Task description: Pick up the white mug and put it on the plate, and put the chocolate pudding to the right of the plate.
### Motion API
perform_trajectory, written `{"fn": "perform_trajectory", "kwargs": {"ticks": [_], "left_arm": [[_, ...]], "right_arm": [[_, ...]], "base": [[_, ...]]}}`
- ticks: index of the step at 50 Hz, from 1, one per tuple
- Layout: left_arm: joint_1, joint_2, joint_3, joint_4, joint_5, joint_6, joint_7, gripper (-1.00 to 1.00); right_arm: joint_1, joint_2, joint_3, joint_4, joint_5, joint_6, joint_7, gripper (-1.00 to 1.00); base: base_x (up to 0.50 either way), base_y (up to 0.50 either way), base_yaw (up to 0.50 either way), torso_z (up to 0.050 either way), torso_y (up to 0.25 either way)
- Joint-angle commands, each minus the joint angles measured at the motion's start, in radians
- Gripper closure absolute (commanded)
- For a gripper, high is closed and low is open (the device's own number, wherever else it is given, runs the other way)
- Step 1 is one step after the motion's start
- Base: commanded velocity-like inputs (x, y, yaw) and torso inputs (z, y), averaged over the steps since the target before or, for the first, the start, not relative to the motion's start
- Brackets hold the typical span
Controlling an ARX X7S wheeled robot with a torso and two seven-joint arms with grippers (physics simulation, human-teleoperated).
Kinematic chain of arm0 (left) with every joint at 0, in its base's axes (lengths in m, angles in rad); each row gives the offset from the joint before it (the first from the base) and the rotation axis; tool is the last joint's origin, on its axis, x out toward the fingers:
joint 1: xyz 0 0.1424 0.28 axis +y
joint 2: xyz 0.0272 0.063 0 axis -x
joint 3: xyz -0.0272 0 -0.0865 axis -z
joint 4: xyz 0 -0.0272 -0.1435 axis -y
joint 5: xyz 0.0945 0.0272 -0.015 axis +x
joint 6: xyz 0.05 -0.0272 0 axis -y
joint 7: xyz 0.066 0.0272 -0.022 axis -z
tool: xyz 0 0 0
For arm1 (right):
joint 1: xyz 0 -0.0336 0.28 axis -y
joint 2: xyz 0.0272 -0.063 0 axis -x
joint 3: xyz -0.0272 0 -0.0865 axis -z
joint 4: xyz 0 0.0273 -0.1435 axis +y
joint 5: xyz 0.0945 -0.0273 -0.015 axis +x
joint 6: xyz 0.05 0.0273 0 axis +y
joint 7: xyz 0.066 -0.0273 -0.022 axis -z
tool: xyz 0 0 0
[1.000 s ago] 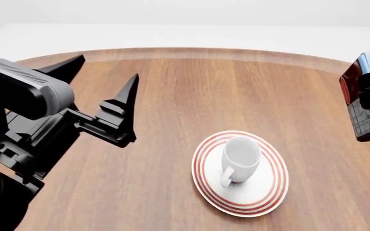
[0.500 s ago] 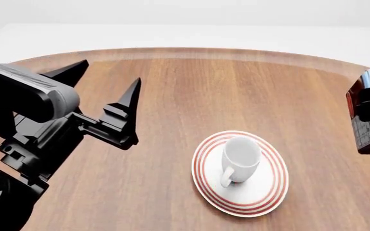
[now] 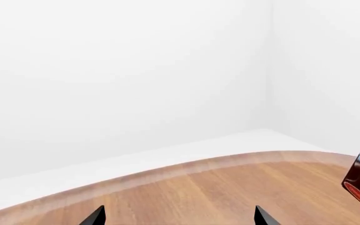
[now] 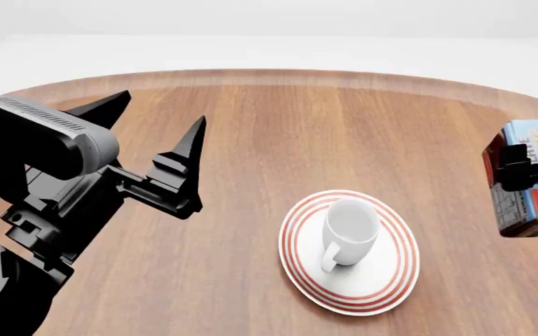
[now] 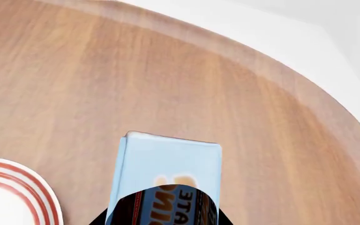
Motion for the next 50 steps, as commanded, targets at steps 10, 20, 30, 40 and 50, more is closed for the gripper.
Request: {"fn": "perform_trajectory", "kwargs": {"ticks": [10, 20, 30, 40, 50], "left_arm": [[0.013, 0.021, -0.019, -0.012, 0.026, 0.008, 0.025, -1.00], [0.013, 0.020, -0.021, -0.011, 0.024, 0.005, 0.023, -1.00], [0.019, 0.025, -0.019, -0.015, 0.030, 0.005, 0.025, -1.00], [0.019, 0.026, -0.019, -0.013, 0.029, 0.000, 0.022, -1.00], [0.022, 0.028, -0.019, -0.016, 0.031, 0.000, 0.024, -1.00]], "right_arm": [[-0.049, -0.038, 0.028, 0.034, -0.022, -0.046, -0.041, 1.00], [-0.099, -0.046, 0.035, 0.063, -0.010, -0.089, -0.042, 1.00], [-0.133, -0.078, 0.032, 0.129, -0.026, -0.143, -0.073, 1.00], [-0.178, -0.098, 0.037, 0.165, -0.021, -0.187, -0.078, 1.00], [-0.204, -0.105, 0.037, 0.174, -0.015, -0.196, -0.077, 1.00]], "base": [[0.00, 0.00, 0.00, 0.000, 0.001], [0.00, 0.00, 0.00, 0.000, 0.000], [0.00, 0.00, 0.00, 0.000, 0.000], [0.00, 0.00, 0.00, 0.000, 0.000], [0.00, 0.00, 0.00, 0.000, 0.000]]}}
